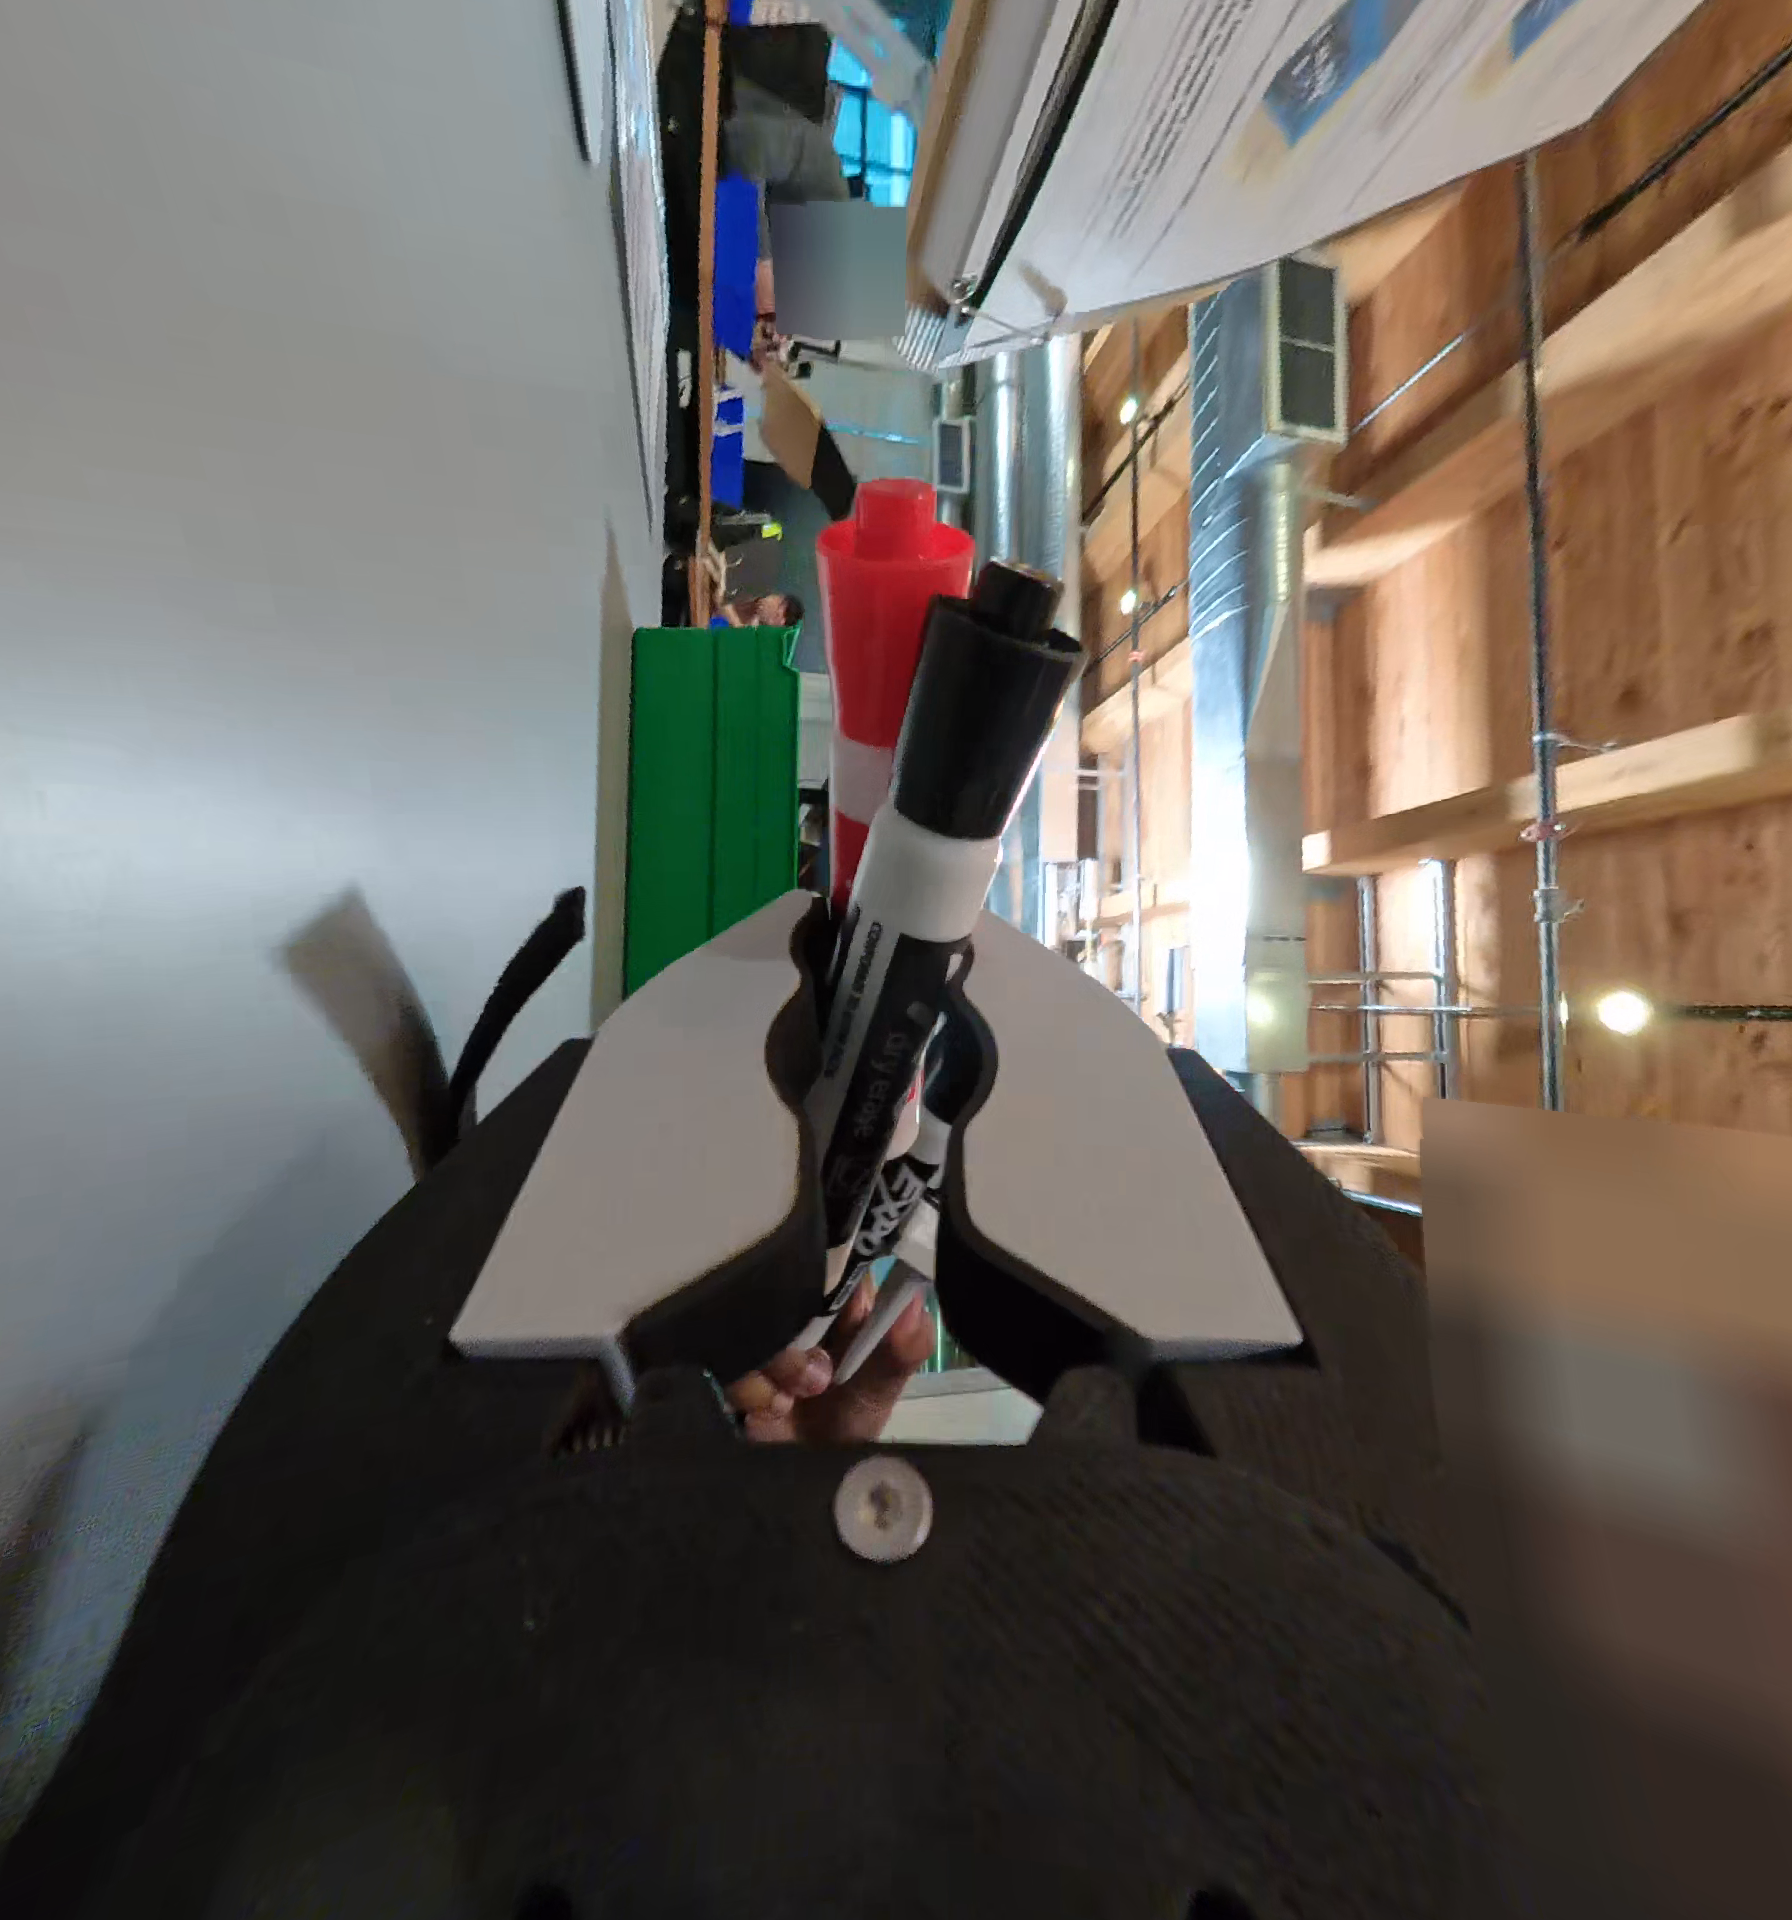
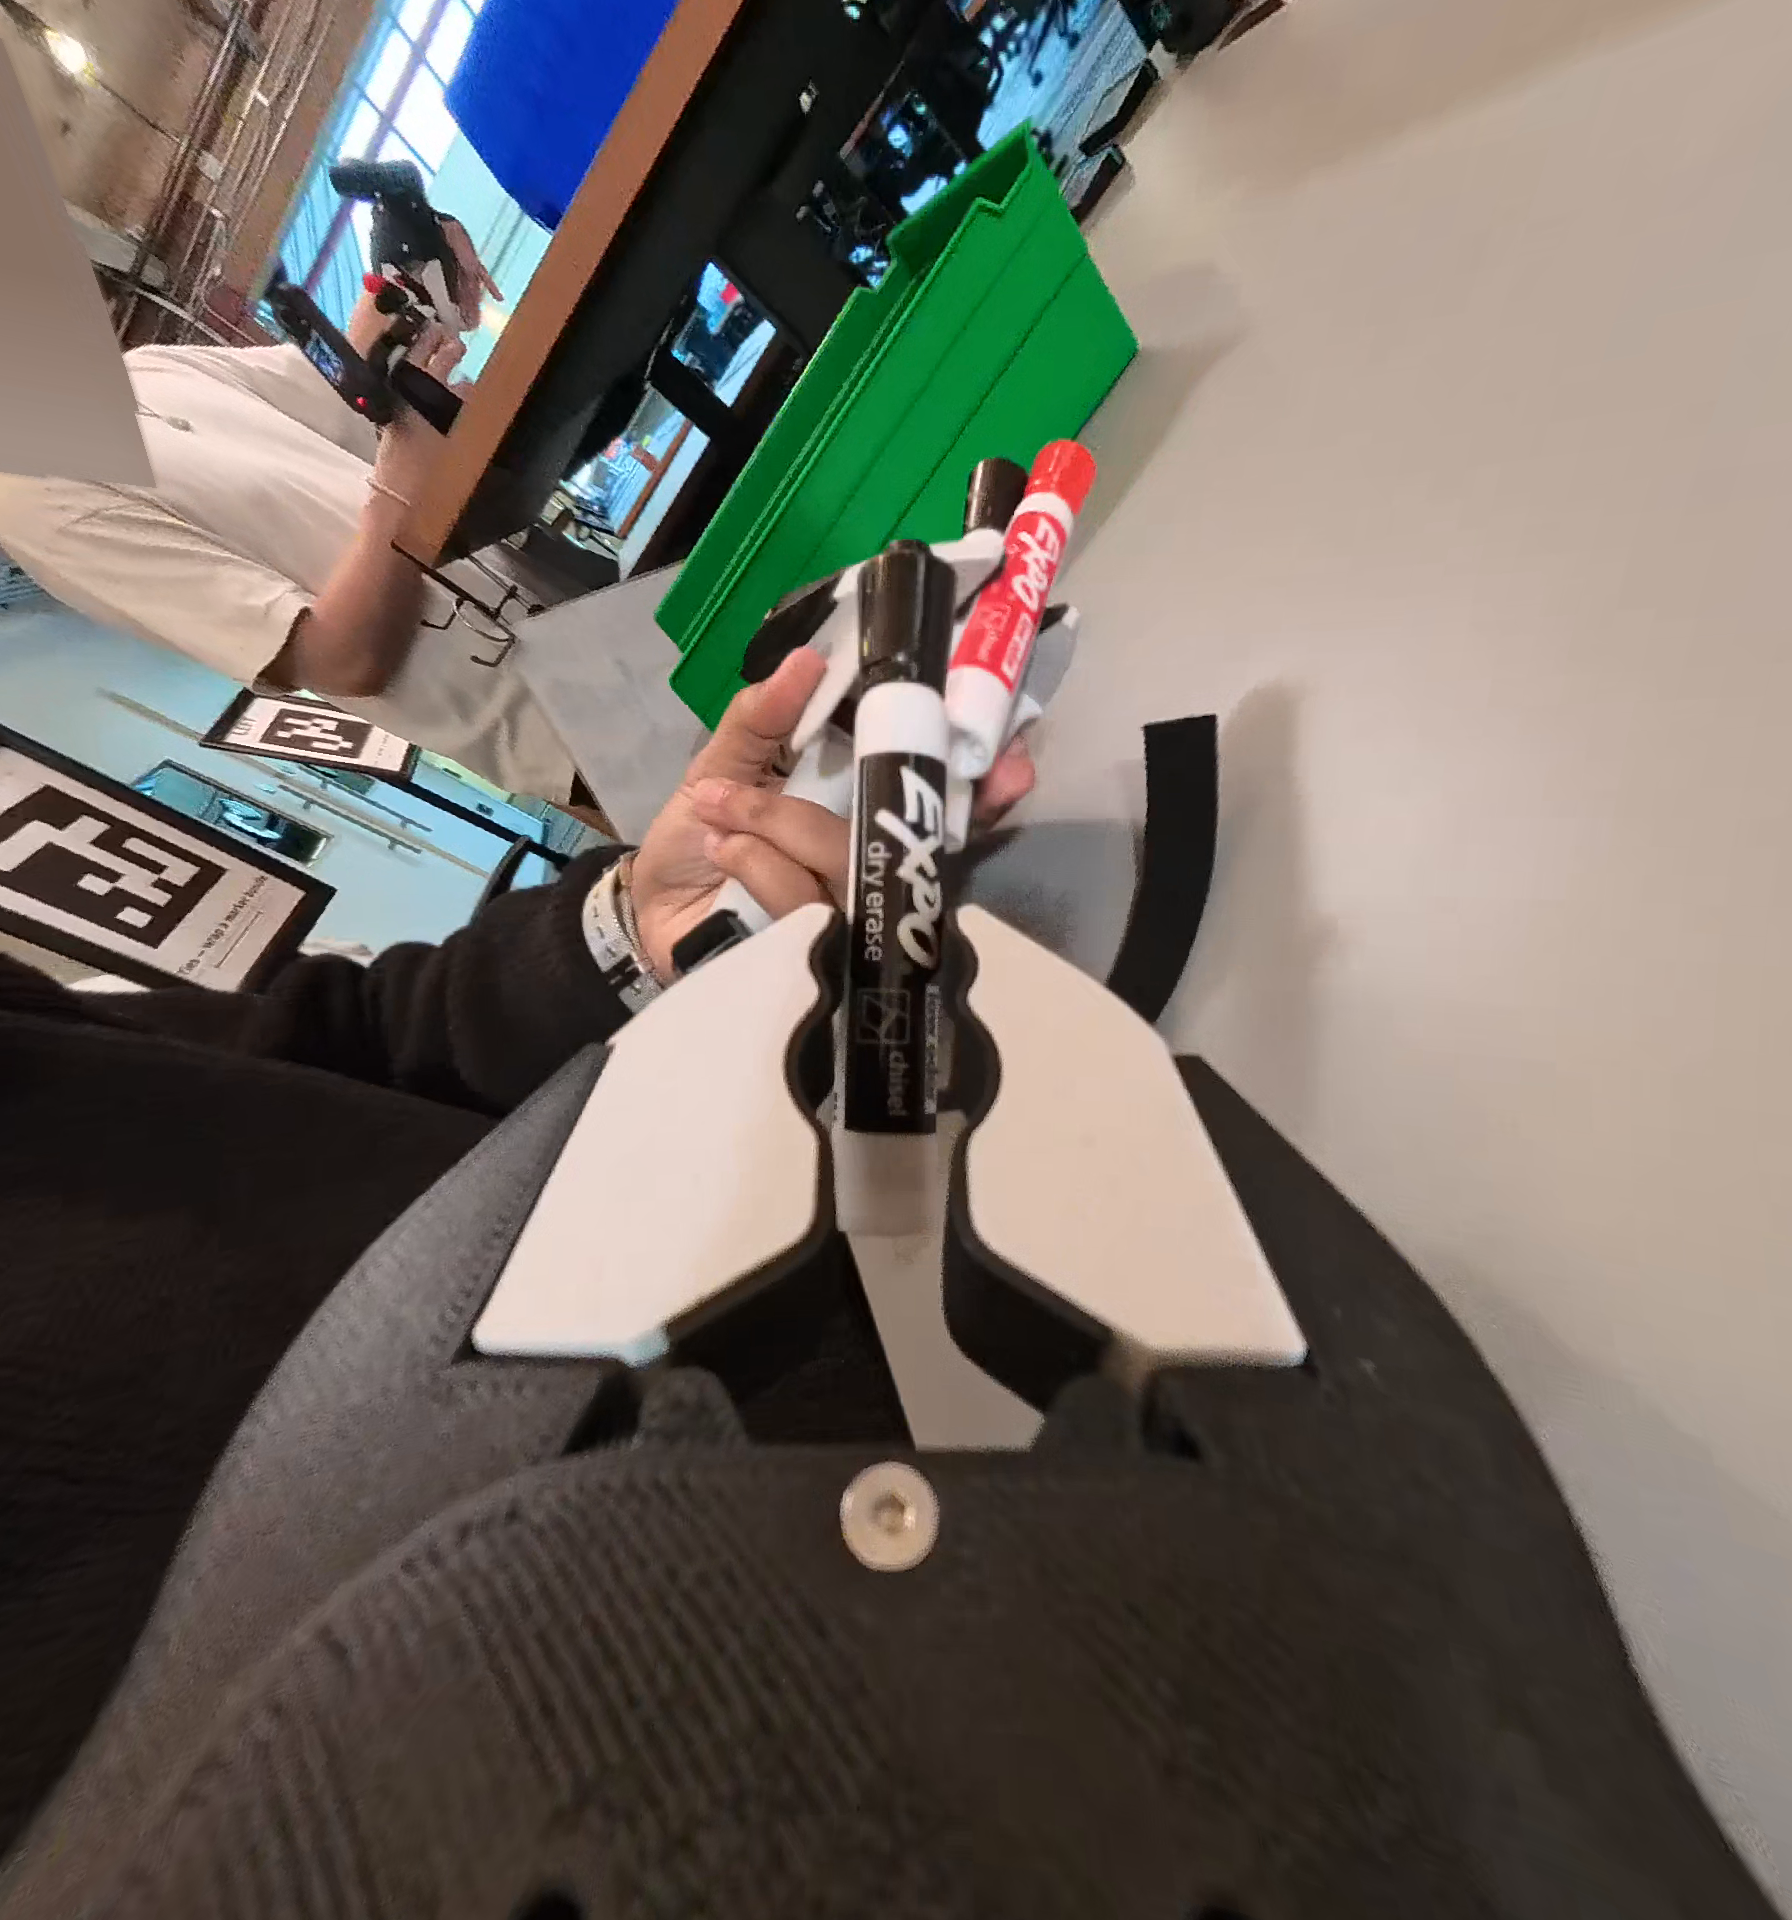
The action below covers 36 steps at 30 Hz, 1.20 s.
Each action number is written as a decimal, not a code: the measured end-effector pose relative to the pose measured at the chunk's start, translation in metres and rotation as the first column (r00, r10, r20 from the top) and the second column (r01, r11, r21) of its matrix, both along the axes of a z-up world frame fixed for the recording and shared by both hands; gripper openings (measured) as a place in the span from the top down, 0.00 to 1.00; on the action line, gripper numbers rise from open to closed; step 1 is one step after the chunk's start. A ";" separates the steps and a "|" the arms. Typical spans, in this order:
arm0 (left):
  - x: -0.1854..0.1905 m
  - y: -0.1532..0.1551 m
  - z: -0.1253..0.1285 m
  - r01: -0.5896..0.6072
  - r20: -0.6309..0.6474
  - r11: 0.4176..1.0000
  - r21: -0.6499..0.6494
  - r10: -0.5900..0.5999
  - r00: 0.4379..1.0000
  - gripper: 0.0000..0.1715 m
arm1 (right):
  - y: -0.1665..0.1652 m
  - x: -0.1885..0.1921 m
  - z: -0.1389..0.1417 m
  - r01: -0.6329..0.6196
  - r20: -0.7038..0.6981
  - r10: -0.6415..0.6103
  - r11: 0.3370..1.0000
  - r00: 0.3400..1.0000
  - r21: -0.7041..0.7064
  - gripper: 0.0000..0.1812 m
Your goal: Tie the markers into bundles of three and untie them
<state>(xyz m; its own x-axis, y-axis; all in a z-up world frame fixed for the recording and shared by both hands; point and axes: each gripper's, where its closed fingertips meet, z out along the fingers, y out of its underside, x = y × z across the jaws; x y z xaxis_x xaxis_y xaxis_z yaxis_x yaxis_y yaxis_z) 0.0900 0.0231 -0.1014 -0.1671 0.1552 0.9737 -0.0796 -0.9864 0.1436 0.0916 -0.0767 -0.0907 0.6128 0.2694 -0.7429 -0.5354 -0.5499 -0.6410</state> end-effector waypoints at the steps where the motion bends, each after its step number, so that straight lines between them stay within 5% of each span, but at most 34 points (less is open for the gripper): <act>1: 0.000 -0.002 0.003 -0.006 0.010 1.000 0.011 0.006 1.000 0.89 | -0.001 0.000 -0.001 -0.006 -0.001 0.006 1.000 1.000 -0.001 0.90; 6: 0.003 -0.006 0.017 -0.005 0.059 0.988 0.151 -0.004 0.998 0.89 | -0.002 0.006 -0.001 -0.023 0.027 0.022 1.000 0.999 0.016 0.90; 11: 0.005 -0.004 0.001 0.009 -0.011 0.975 0.220 -0.007 1.000 0.89 | -0.003 0.012 0.001 -0.018 -0.039 0.019 1.000 0.999 0.024 0.90; 36: 0.018 -0.056 -0.007 0.192 -0.023 0.964 0.185 -0.191 0.981 0.89 | 0.003 0.015 0.000 0.017 -0.193 -0.015 1.000 0.981 0.013 0.90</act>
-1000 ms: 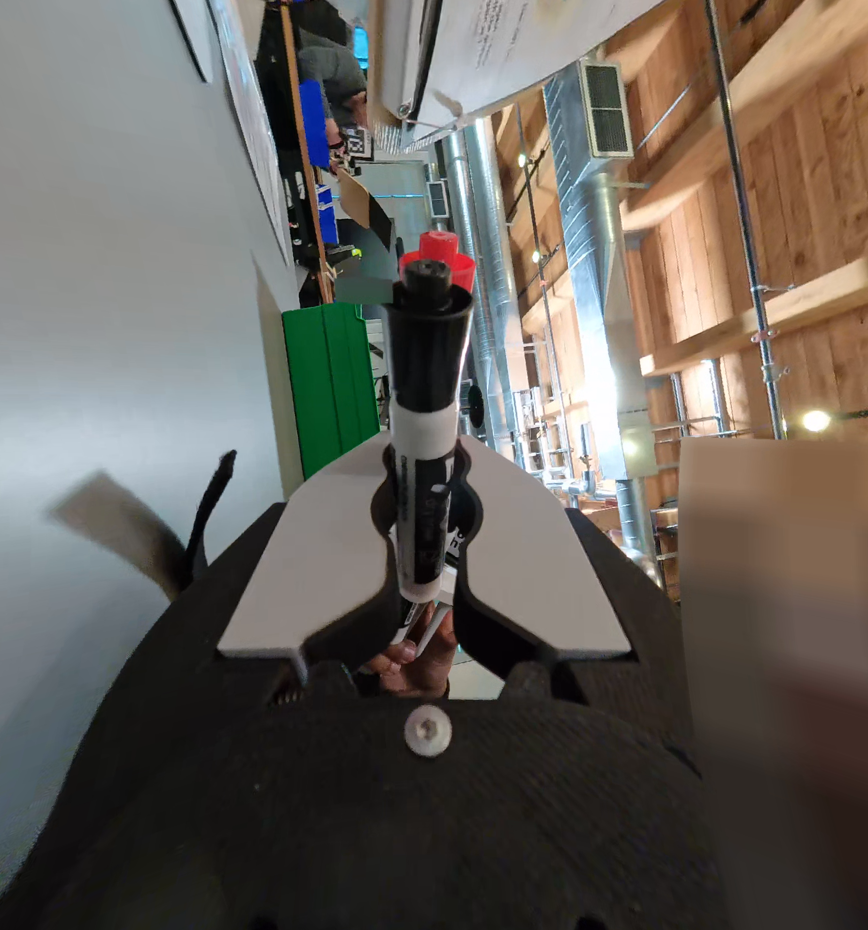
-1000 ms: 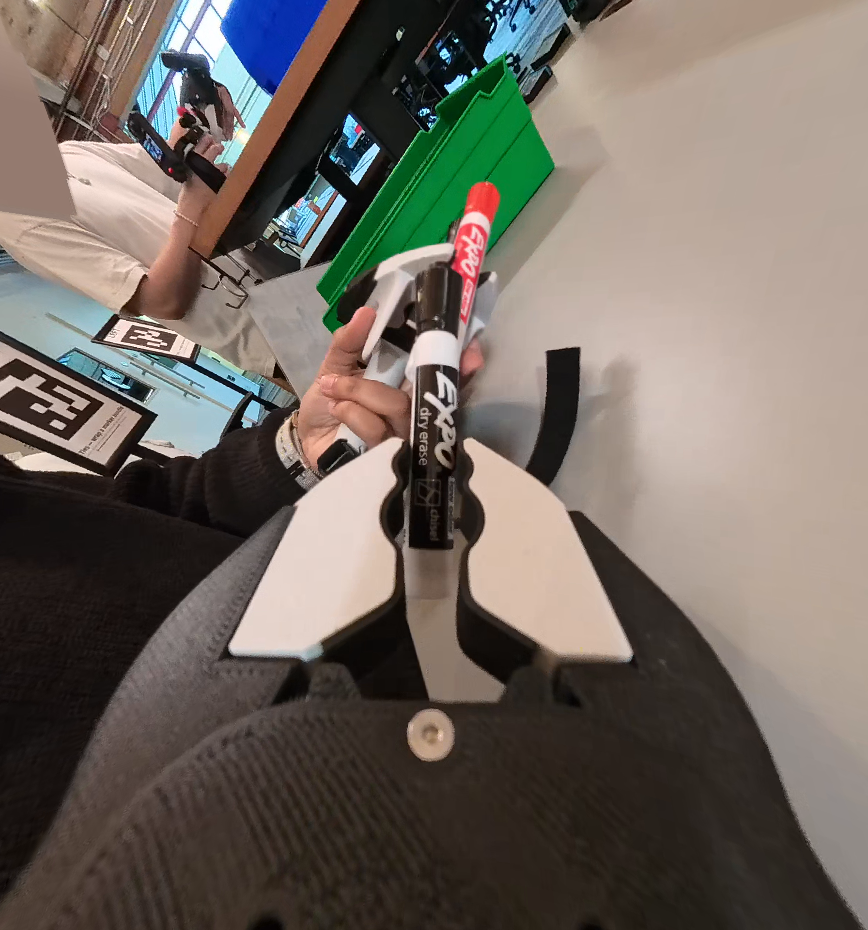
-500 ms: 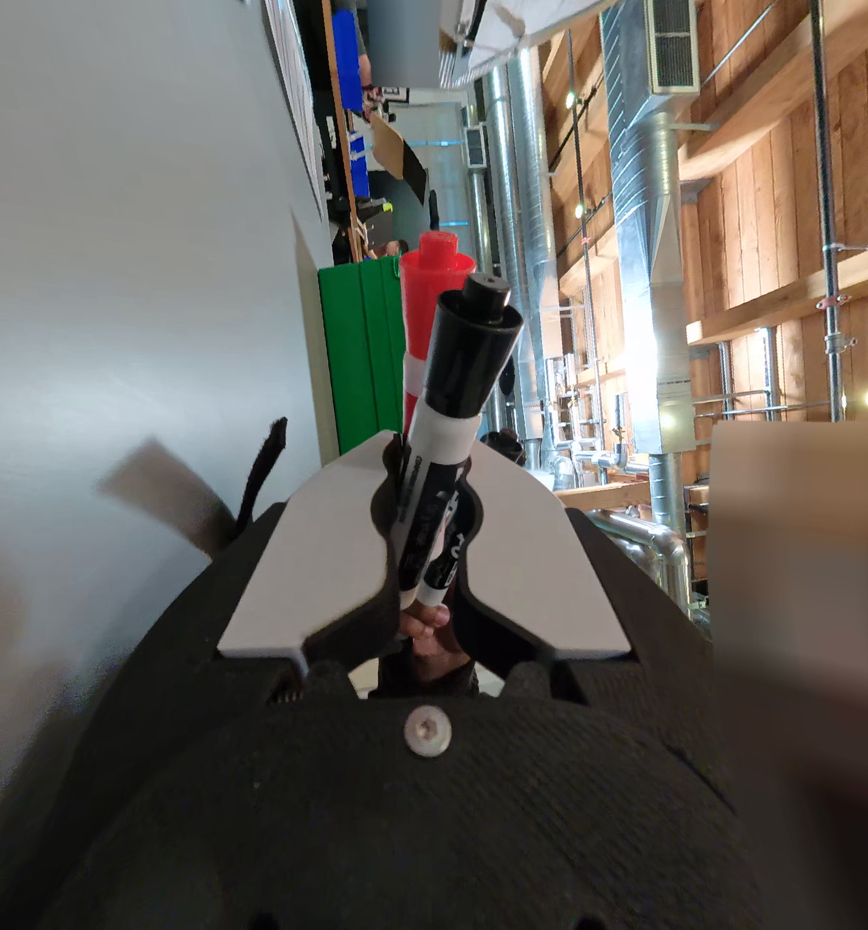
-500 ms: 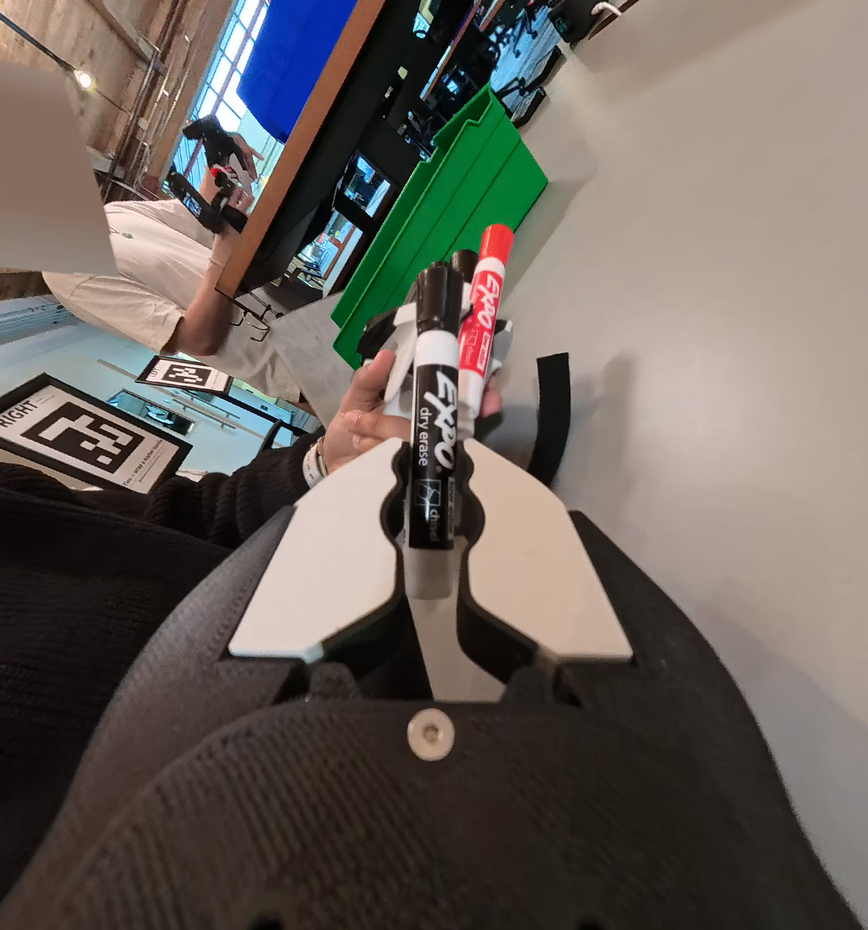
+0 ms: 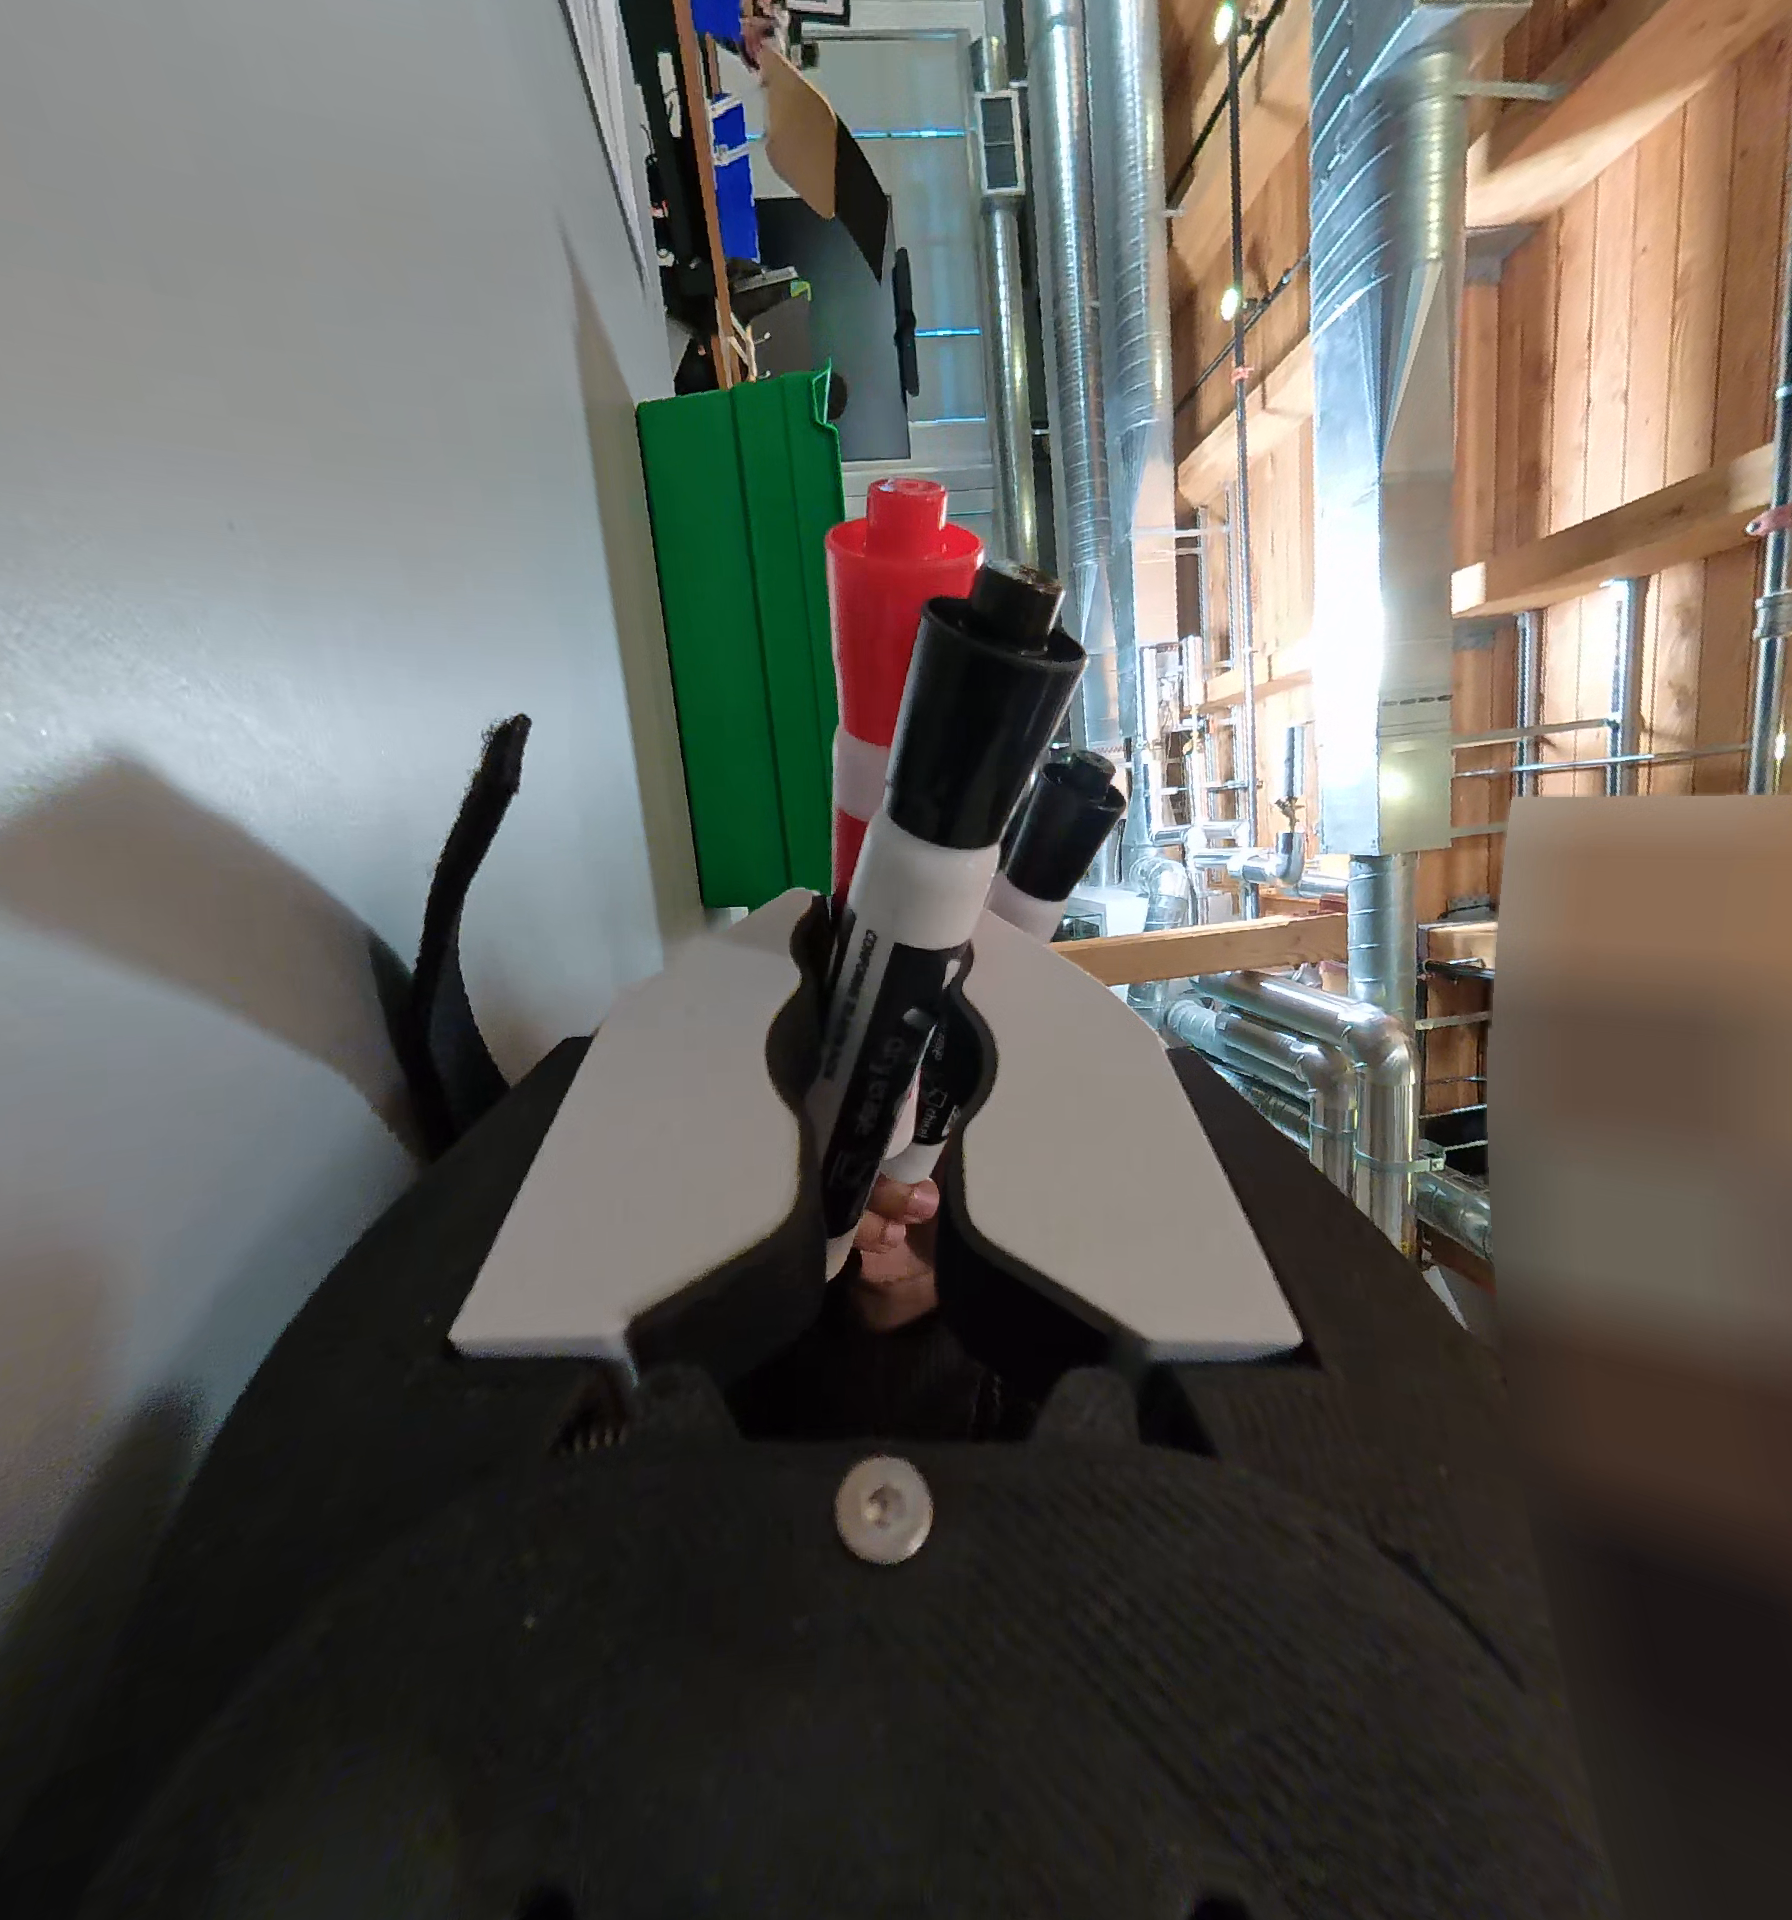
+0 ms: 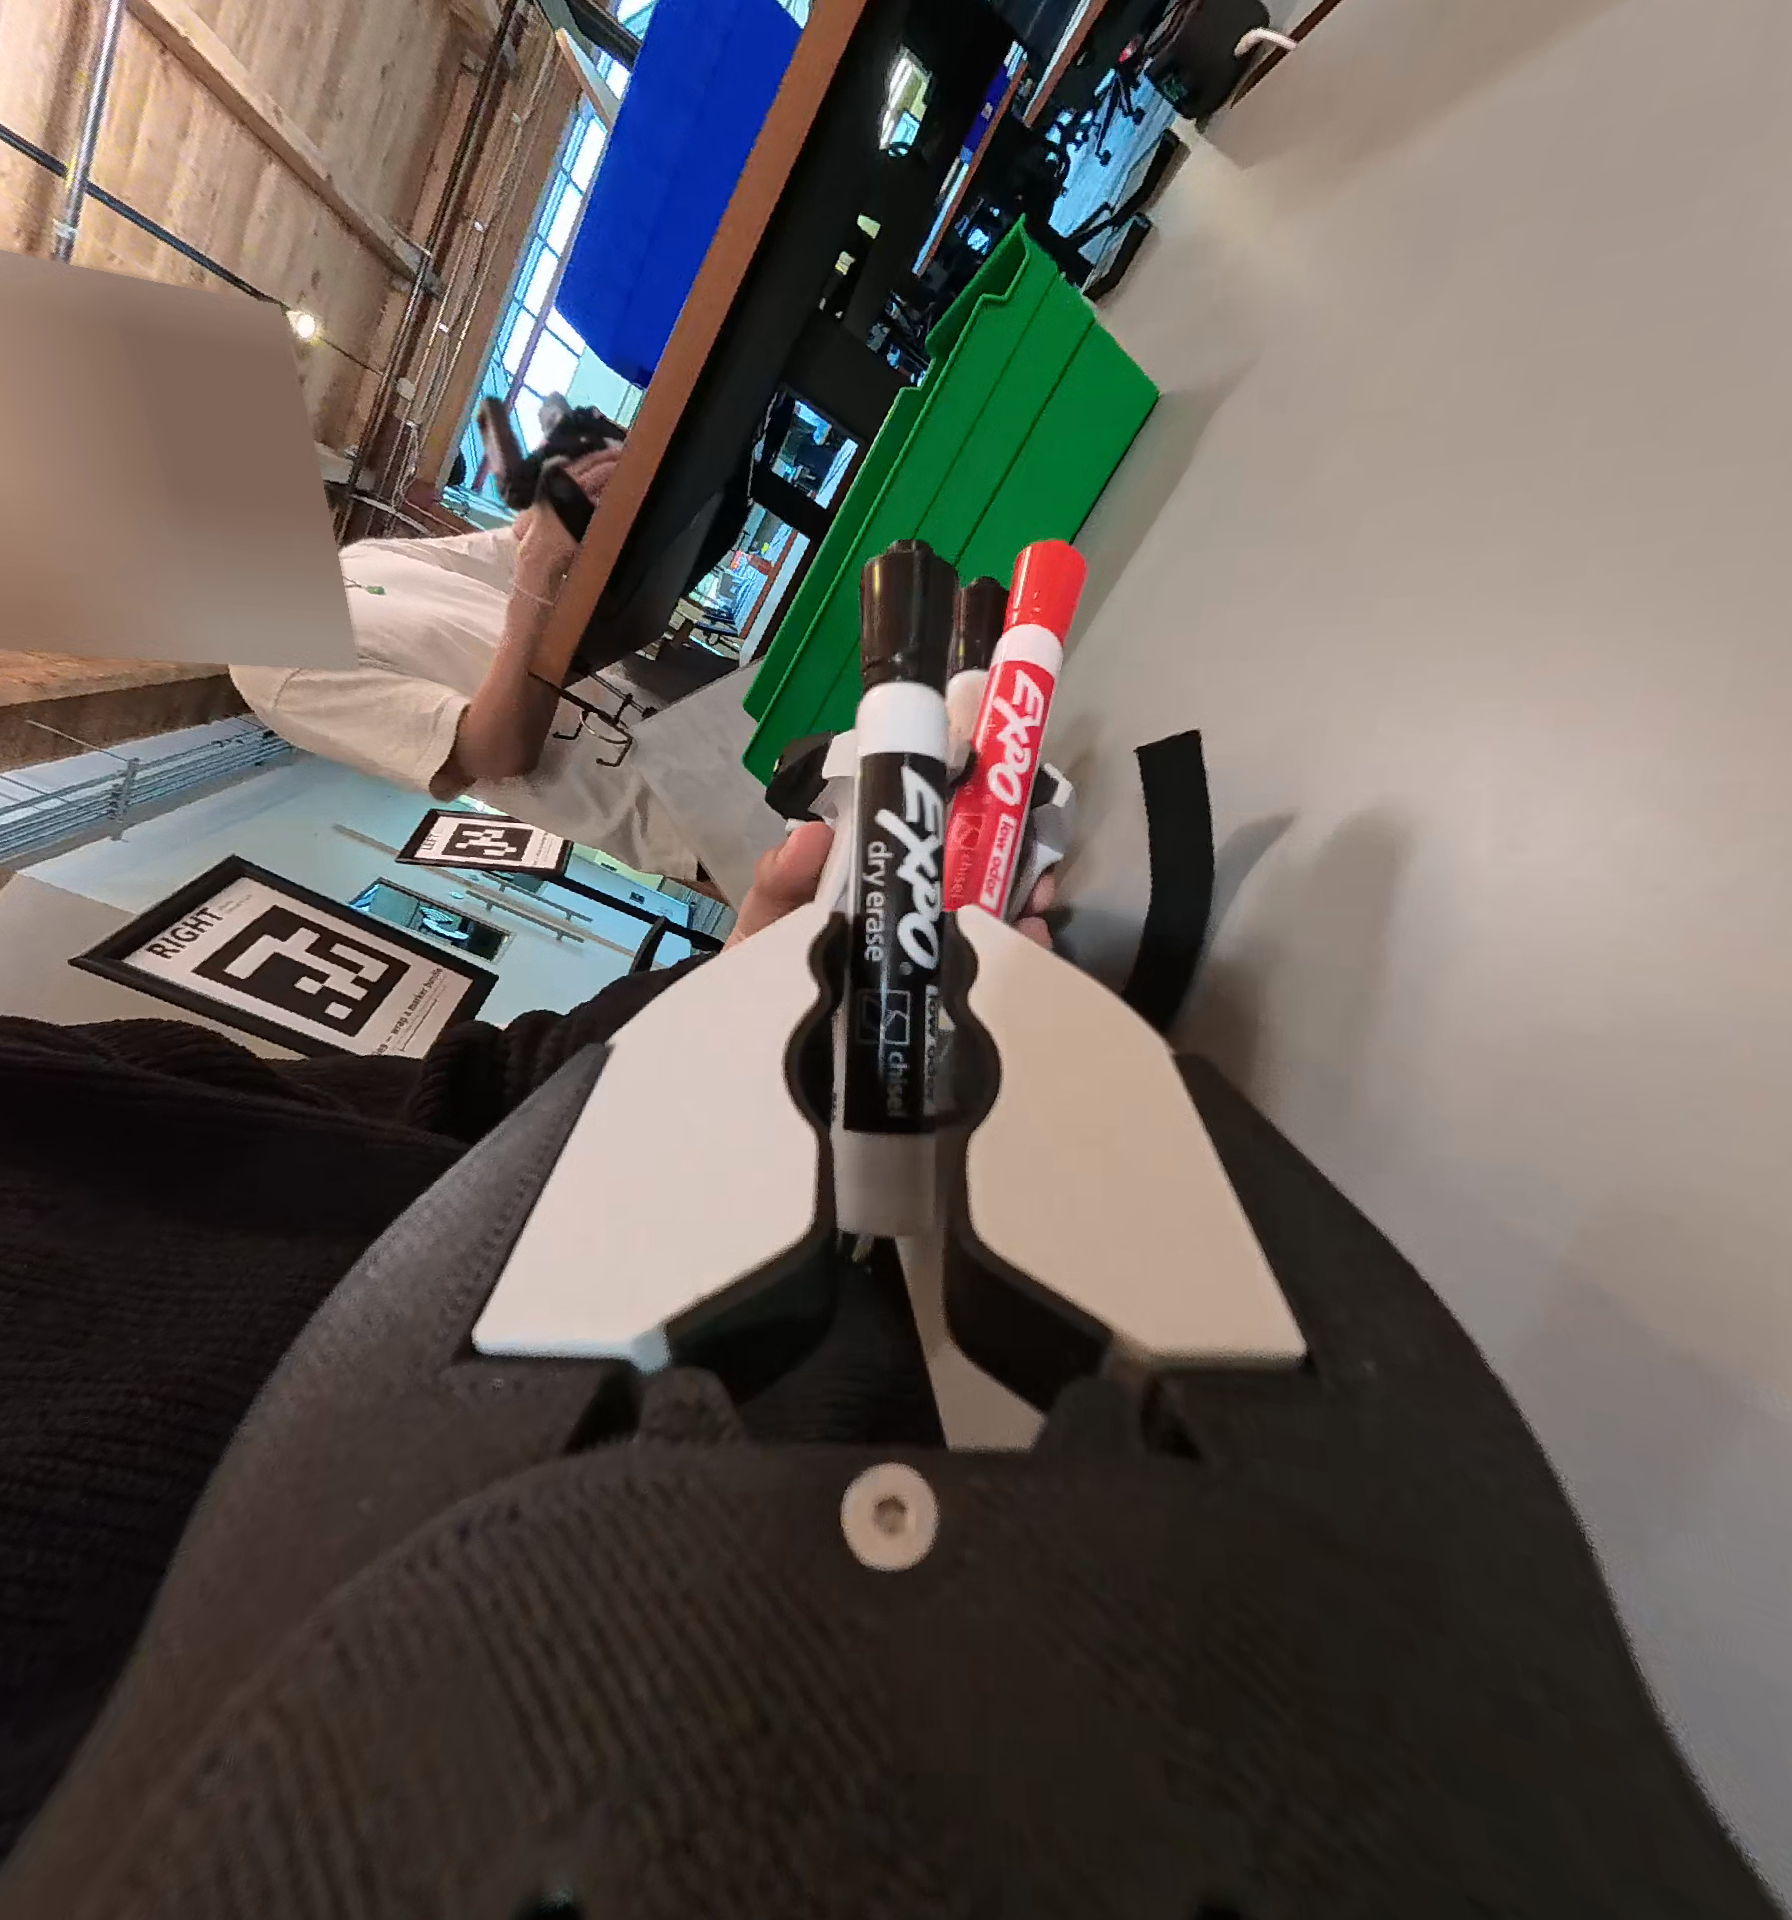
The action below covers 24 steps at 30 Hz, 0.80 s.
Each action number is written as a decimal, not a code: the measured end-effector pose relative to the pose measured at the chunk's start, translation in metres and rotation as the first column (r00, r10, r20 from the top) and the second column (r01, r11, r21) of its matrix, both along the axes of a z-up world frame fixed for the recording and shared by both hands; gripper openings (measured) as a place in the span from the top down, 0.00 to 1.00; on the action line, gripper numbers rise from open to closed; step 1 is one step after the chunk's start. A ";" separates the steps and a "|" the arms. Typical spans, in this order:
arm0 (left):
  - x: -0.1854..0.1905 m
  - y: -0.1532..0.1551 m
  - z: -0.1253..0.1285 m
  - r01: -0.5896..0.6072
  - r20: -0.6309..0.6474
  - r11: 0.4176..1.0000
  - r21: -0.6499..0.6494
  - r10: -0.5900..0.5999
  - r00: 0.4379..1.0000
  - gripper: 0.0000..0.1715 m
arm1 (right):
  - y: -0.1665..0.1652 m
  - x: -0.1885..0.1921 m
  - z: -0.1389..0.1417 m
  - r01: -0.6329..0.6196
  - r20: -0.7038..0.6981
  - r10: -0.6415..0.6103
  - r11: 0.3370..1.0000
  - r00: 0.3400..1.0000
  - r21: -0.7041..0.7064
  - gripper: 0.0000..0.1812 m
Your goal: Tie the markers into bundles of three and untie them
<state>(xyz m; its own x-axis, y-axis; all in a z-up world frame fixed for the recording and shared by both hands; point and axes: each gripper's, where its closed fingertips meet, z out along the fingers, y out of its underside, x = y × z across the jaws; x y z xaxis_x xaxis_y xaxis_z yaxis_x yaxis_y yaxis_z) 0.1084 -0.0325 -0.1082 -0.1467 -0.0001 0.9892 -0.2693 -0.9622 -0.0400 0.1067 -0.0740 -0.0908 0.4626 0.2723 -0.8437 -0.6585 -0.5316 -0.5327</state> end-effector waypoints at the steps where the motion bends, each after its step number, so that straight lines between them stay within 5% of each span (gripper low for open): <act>1: 0.000 0.000 0.000 -0.001 -0.002 1.000 0.001 0.001 1.000 0.89 | 0.000 -0.001 0.000 -0.004 0.000 0.004 1.000 1.000 -0.001 0.90; 14: -0.004 0.020 0.000 -0.065 0.007 0.998 -0.014 0.065 0.998 0.89 | -0.013 -0.032 -0.015 -0.207 0.070 0.212 0.976 0.975 -0.074 0.90; 24: -0.005 0.024 -0.001 -0.089 0.004 0.996 -0.033 0.089 0.996 0.89 | -0.014 -0.043 -0.021 -0.229 0.001 0.230 0.966 0.973 -0.117 0.90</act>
